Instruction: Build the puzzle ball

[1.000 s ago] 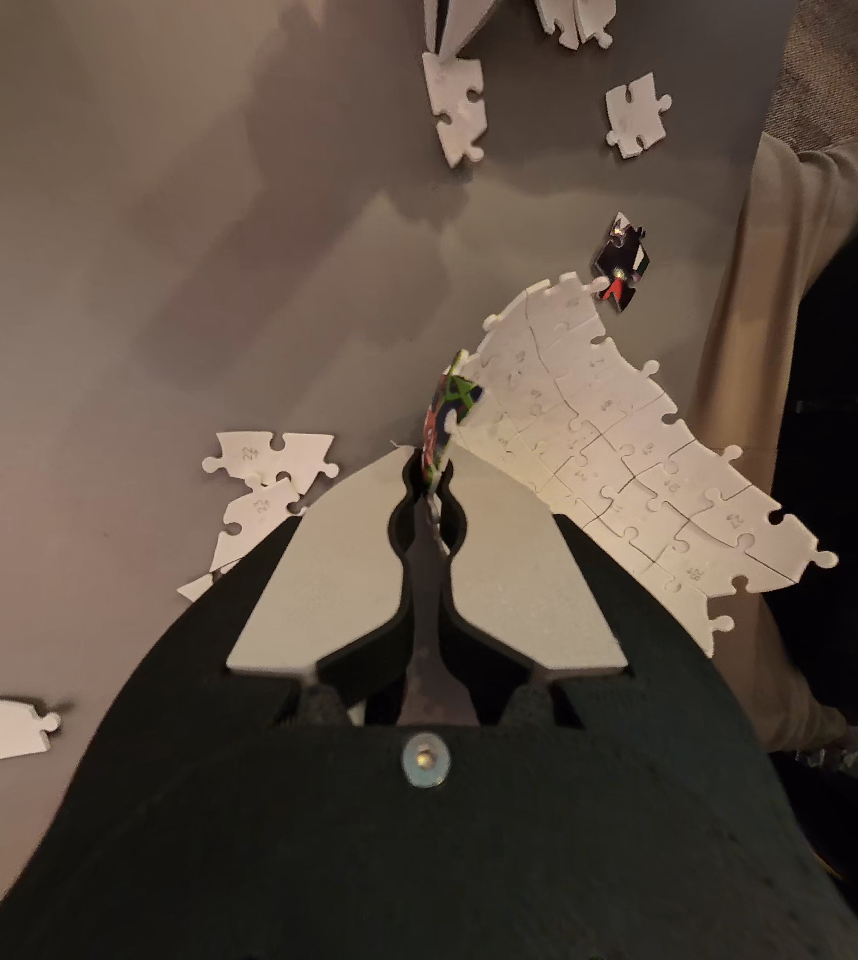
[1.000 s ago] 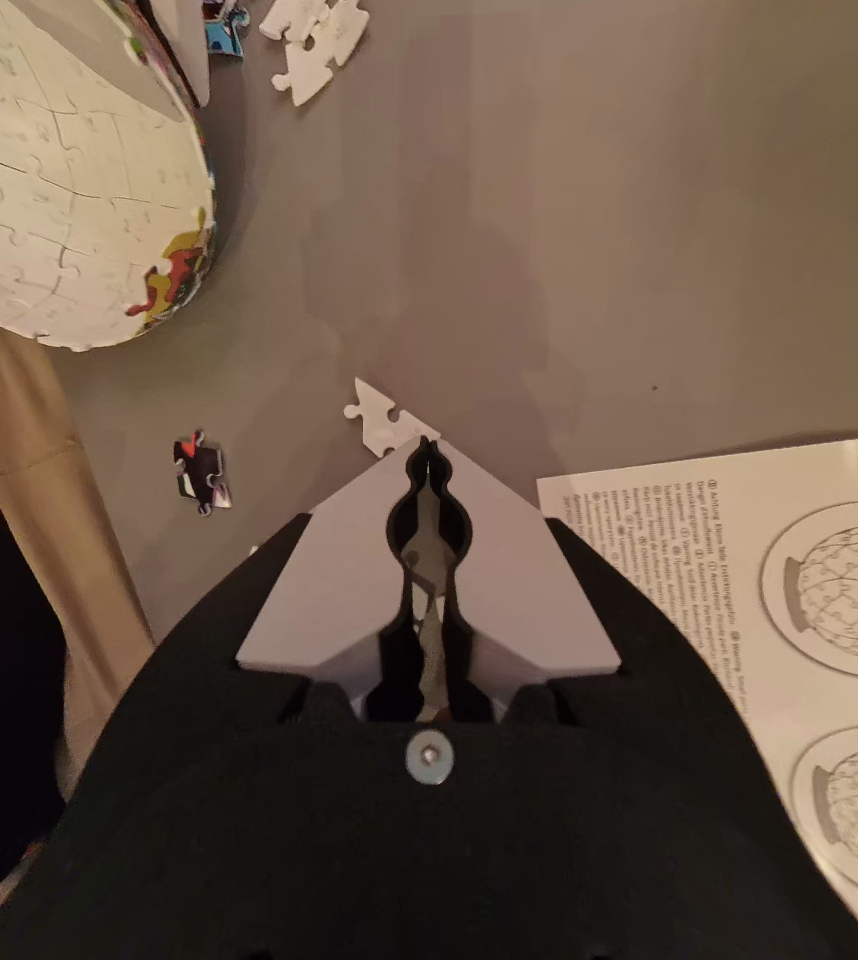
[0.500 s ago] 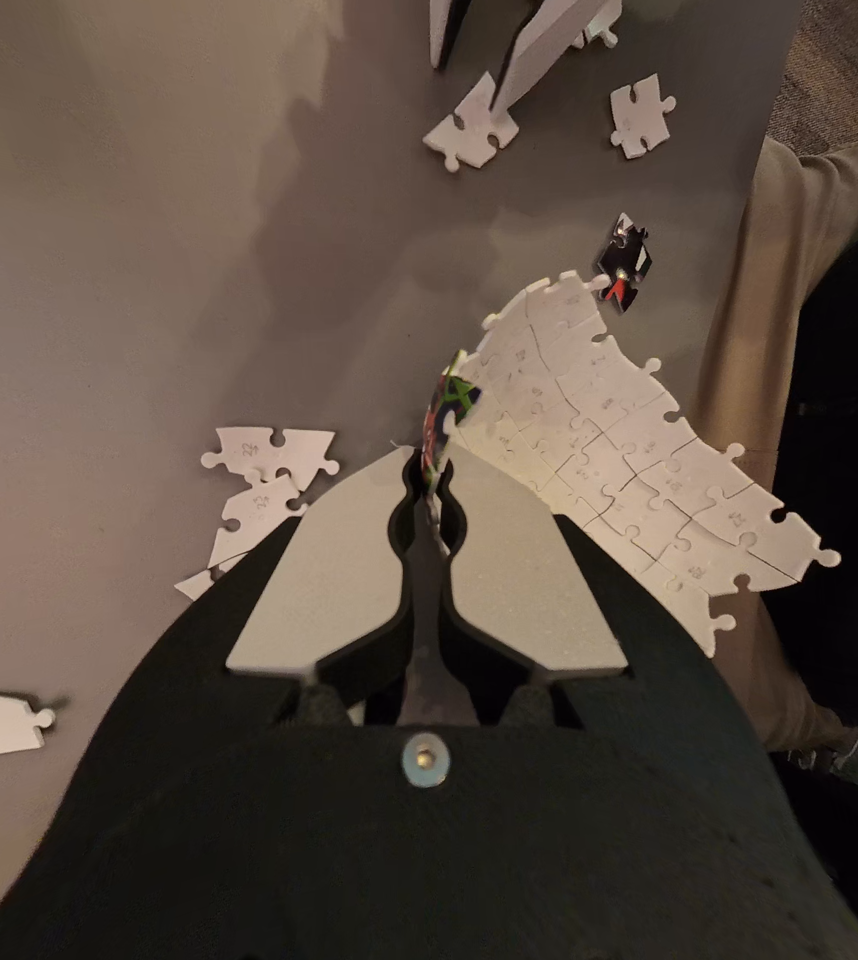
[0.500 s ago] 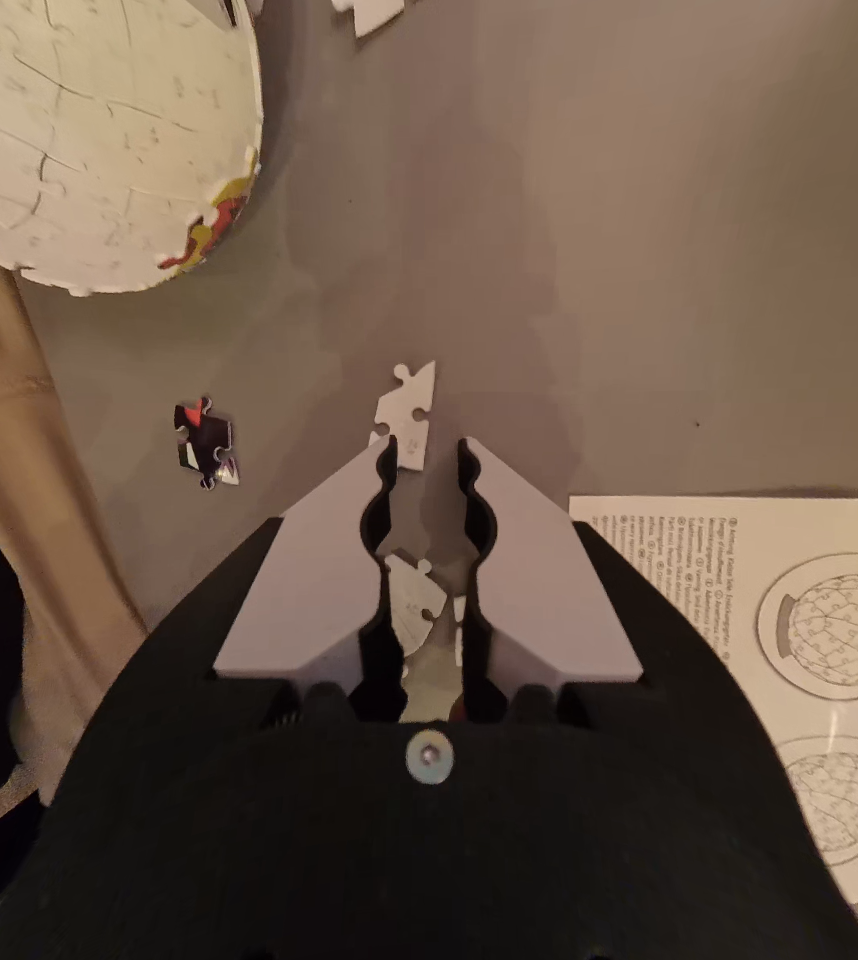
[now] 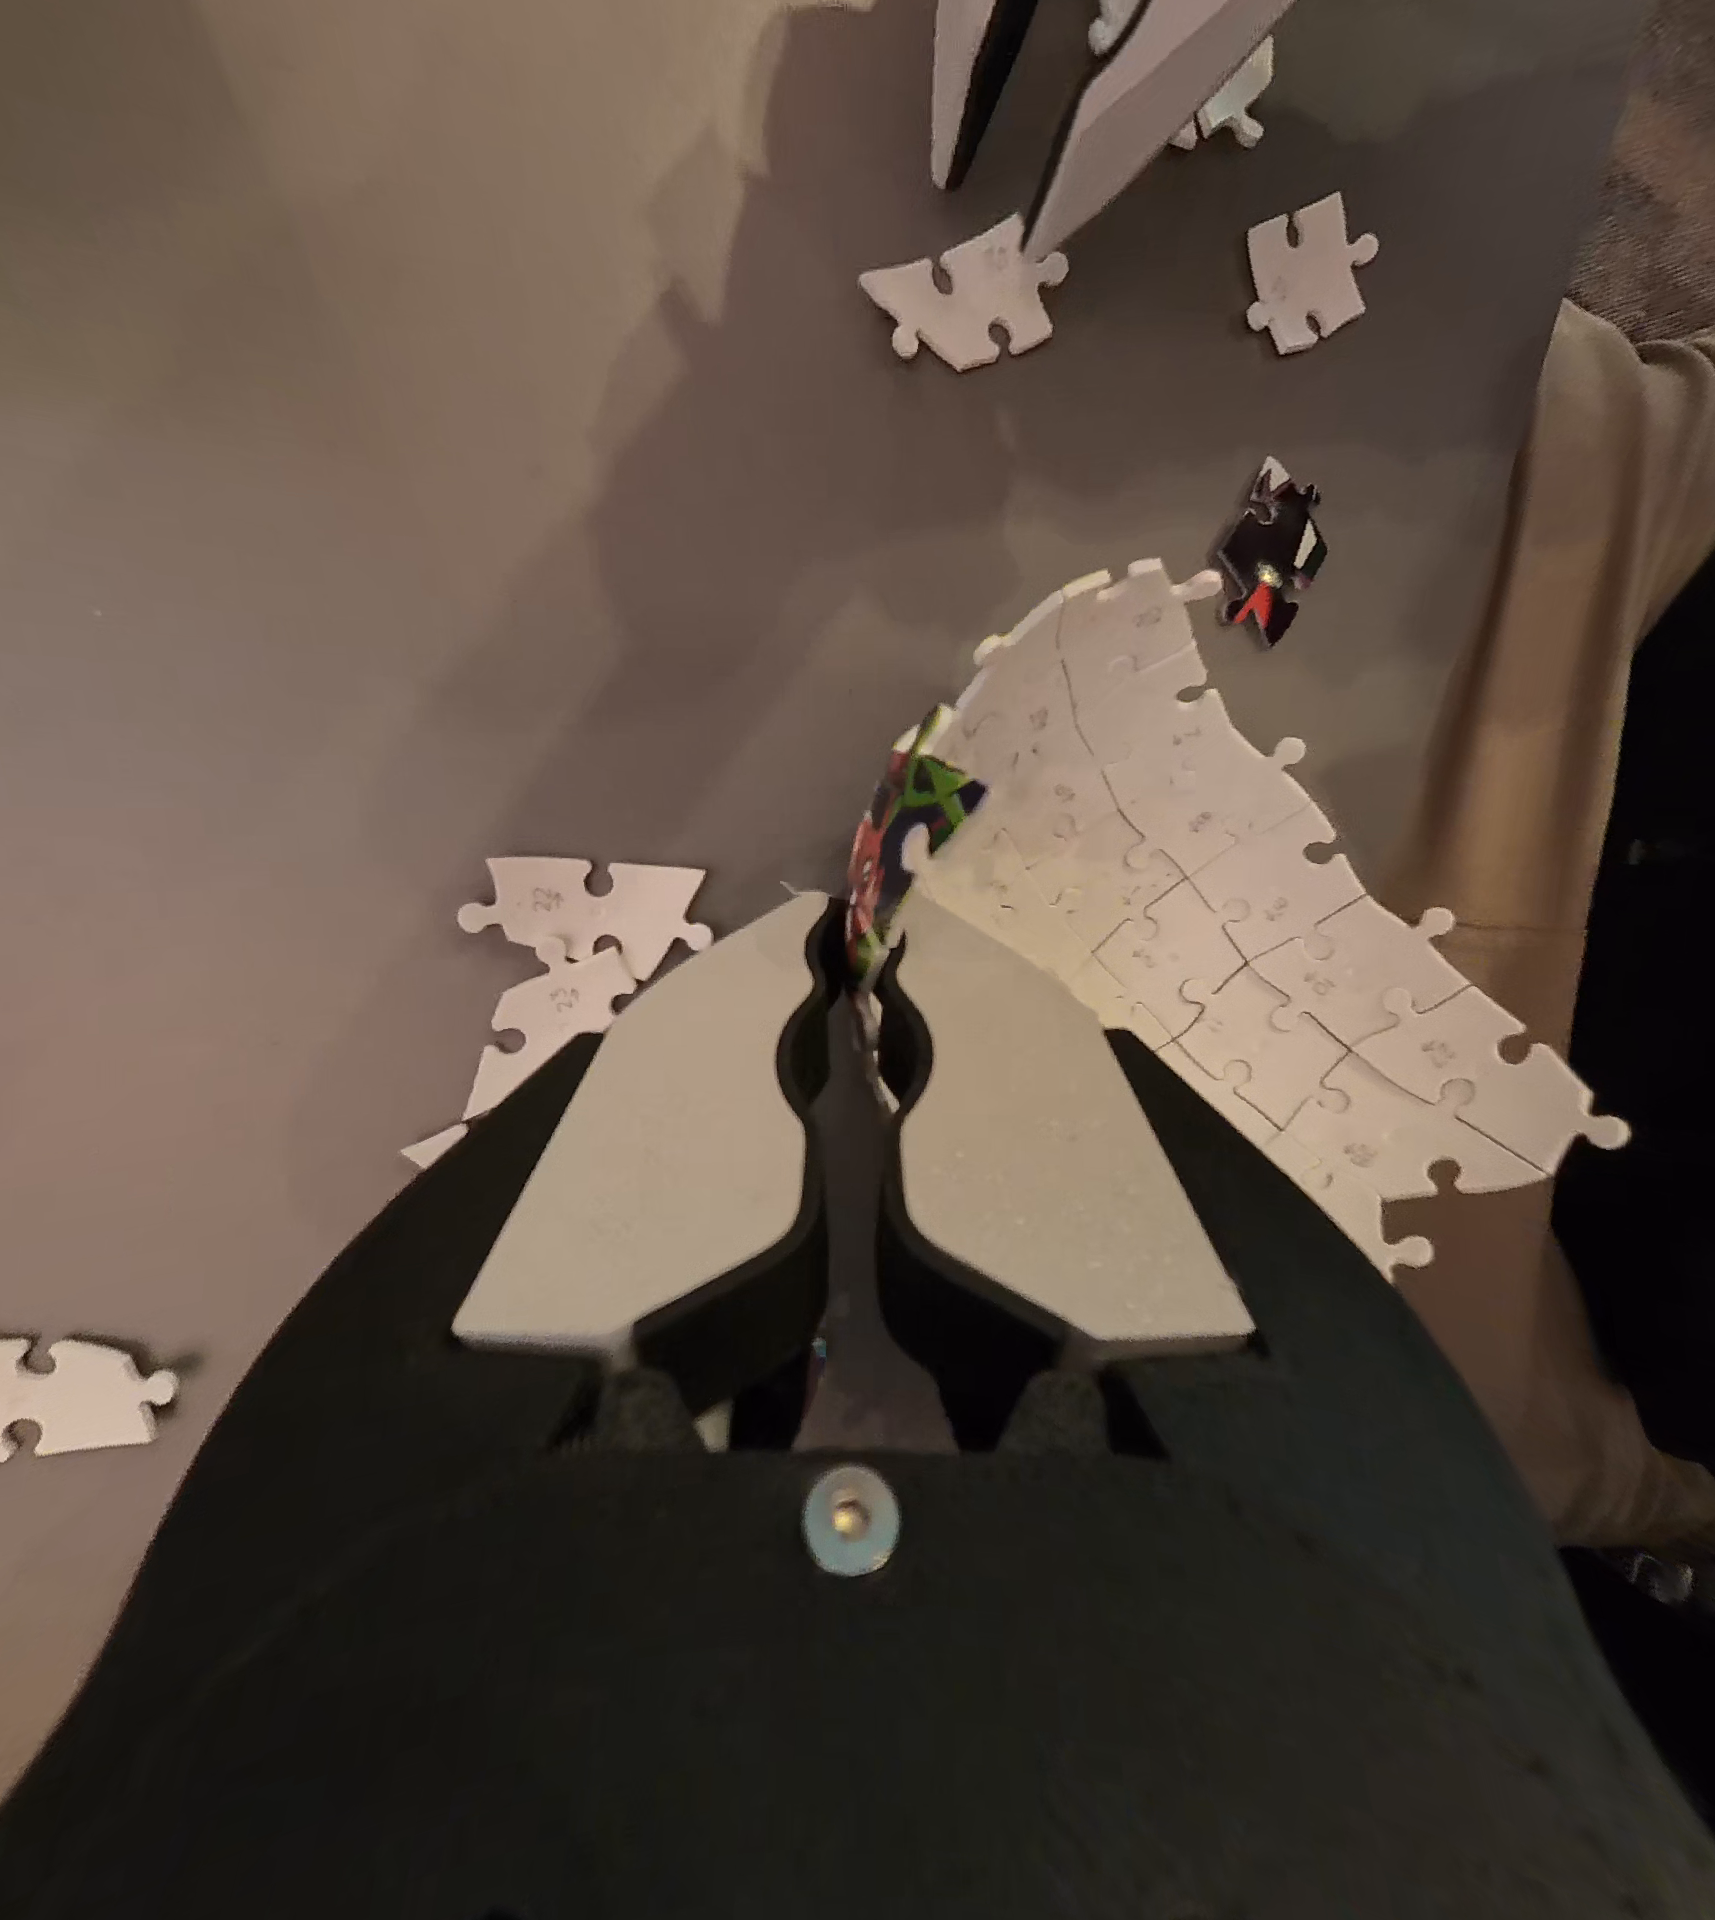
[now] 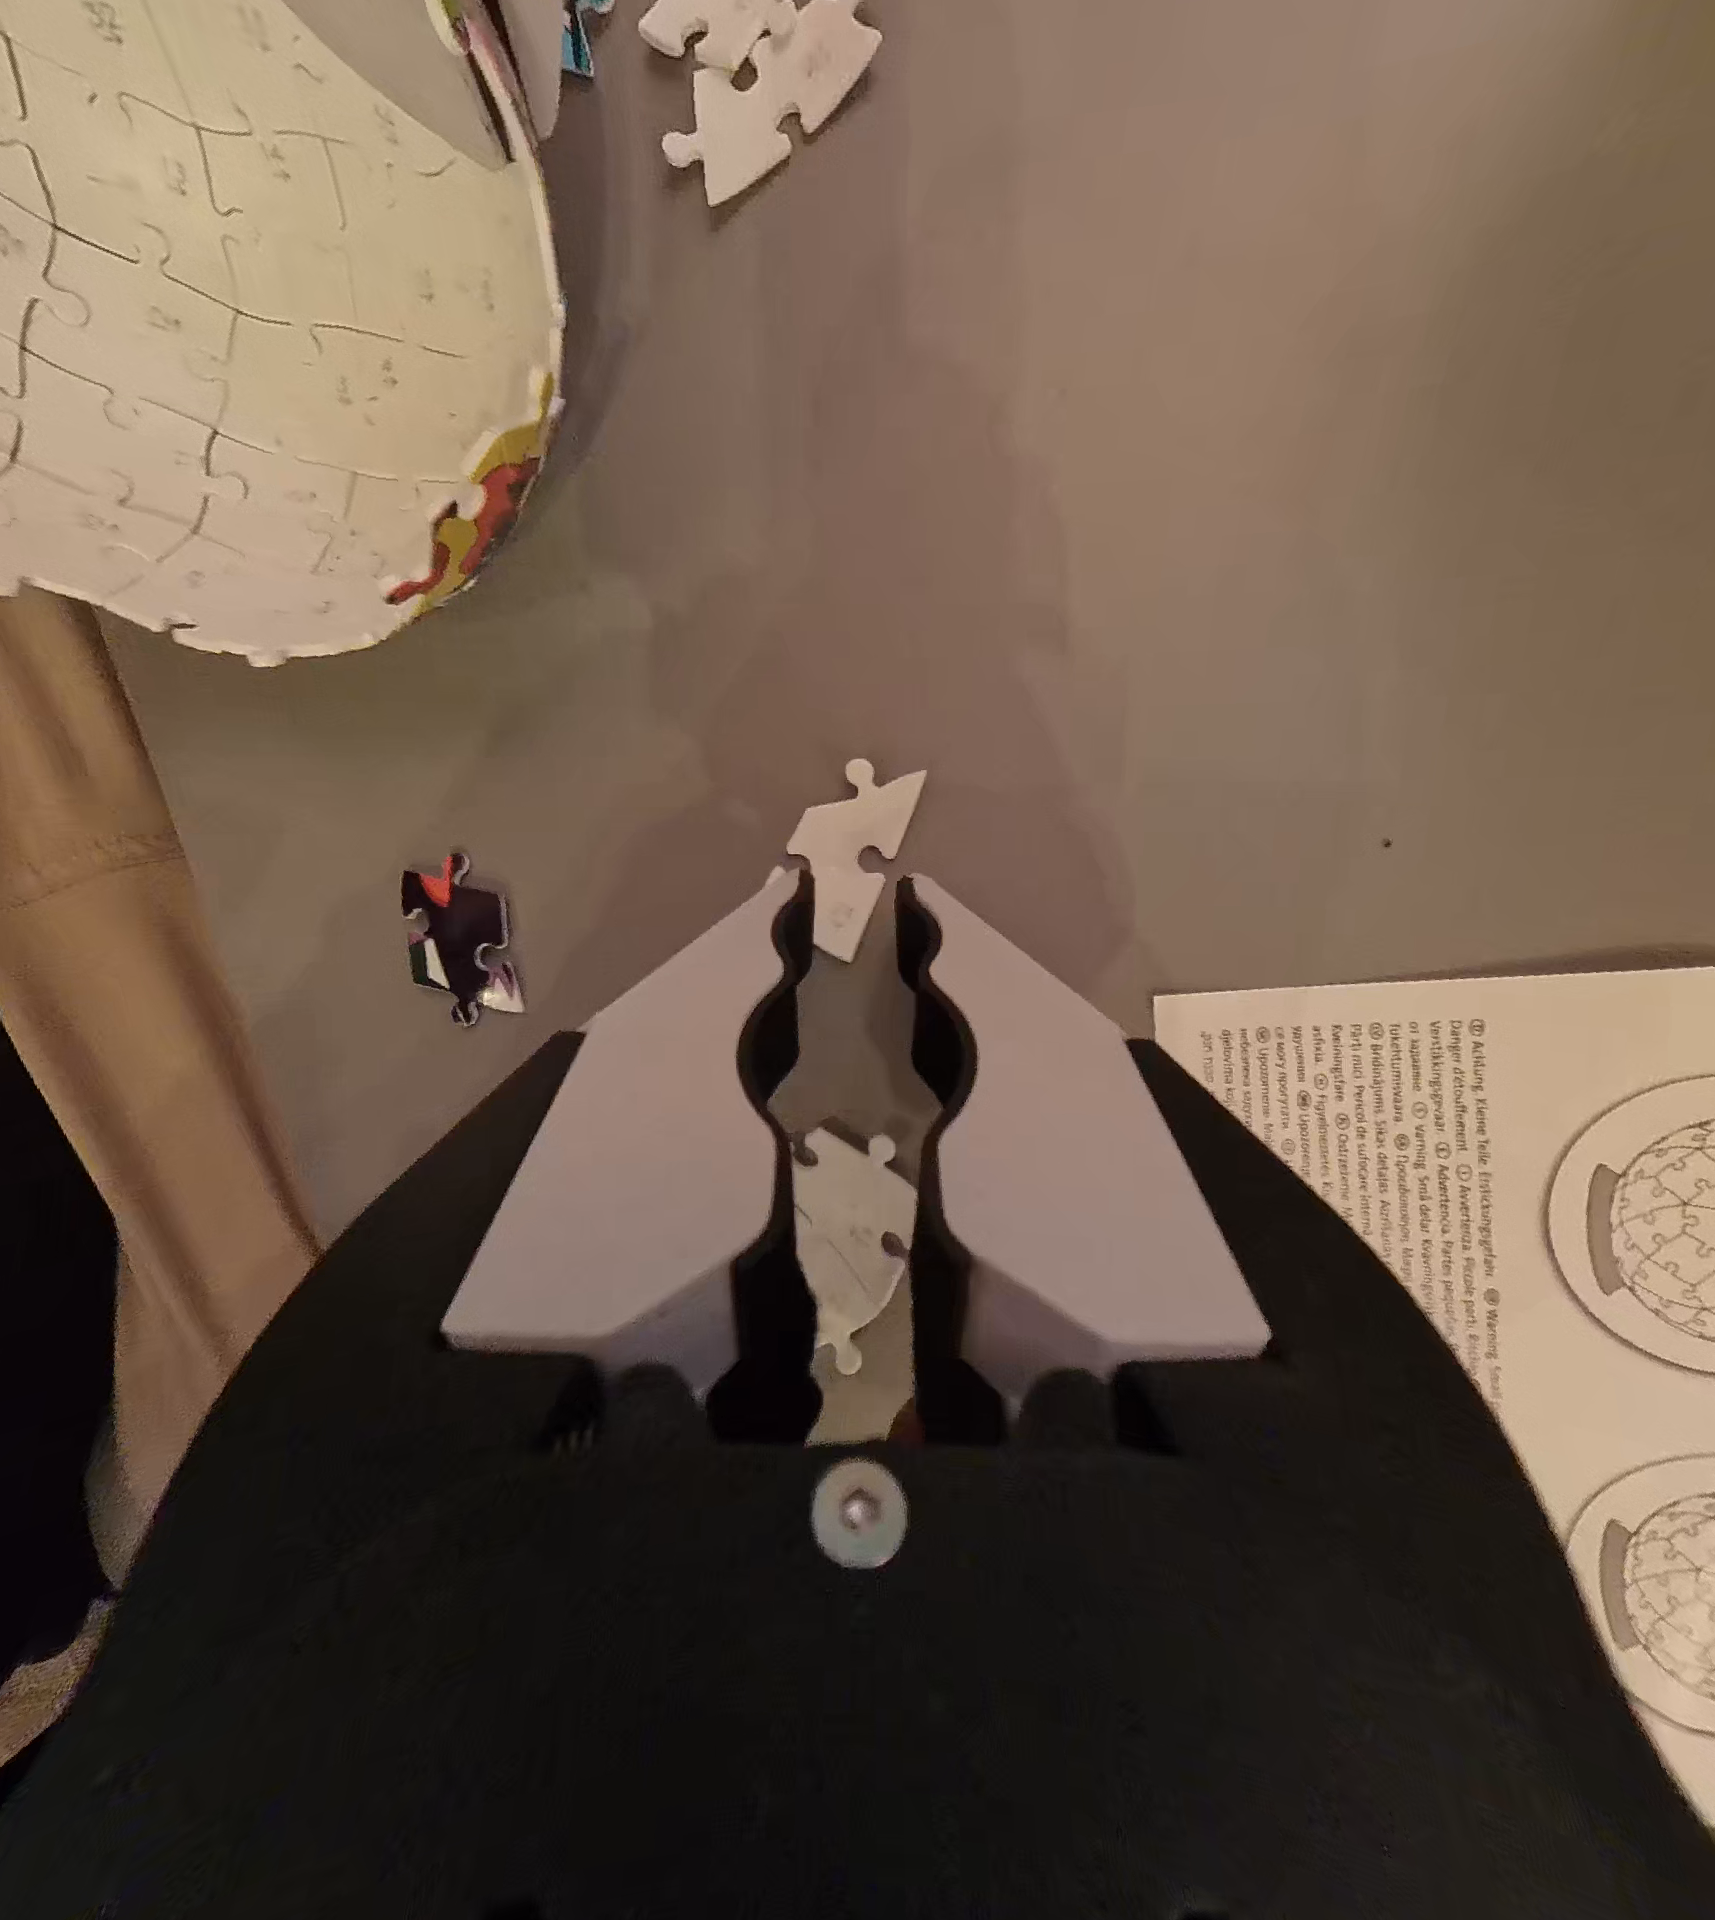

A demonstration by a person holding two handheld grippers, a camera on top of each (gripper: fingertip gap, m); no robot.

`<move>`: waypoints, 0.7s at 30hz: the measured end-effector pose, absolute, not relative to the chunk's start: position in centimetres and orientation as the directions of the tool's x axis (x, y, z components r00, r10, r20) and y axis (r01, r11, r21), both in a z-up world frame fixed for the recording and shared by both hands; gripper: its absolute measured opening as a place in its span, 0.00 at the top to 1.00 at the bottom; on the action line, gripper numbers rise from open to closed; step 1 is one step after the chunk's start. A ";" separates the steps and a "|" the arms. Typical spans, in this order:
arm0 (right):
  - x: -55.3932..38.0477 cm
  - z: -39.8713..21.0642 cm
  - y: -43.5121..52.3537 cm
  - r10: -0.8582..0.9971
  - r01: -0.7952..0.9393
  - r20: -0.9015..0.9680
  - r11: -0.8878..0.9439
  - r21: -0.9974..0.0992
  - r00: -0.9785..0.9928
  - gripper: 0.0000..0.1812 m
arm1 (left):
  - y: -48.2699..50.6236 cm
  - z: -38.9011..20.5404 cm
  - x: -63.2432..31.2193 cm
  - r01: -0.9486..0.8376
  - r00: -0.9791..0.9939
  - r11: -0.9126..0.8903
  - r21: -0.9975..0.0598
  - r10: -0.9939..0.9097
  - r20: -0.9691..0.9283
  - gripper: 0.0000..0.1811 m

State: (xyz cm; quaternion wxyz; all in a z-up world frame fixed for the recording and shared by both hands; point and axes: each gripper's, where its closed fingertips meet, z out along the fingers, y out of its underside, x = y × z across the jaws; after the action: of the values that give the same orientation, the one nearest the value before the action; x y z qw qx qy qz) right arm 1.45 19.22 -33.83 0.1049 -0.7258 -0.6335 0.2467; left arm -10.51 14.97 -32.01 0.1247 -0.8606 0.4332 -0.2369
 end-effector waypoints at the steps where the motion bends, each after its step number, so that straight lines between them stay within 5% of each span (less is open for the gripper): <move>1: 1.4 -33.7 19.1 0.971 0.867 -0.226 -0.175 -0.467 0.074 0.92 | 15.0 -31.9 -10.5 -0.686 0.515 -0.593 -0.421 -0.805 0.296 0.98; 9: 1.3 -34.8 18.8 0.982 0.893 -0.178 -0.138 -0.430 0.066 0.85 | 15.4 -31.6 -10.5 -0.695 0.530 -0.585 -0.419 -0.810 0.250 0.98; 21: 1.4 -34.9 18.7 0.985 0.889 -0.147 -0.147 -0.434 0.091 0.98 | 16.1 -30.8 -10.4 -0.710 0.541 -0.558 -0.430 -0.823 0.174 0.98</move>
State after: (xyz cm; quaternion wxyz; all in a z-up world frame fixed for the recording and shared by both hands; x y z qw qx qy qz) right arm 1.37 18.69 -34.94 0.1175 -0.7291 -0.6425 0.2047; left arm -10.38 16.06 -30.77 0.1558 -0.8639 0.4436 -0.1808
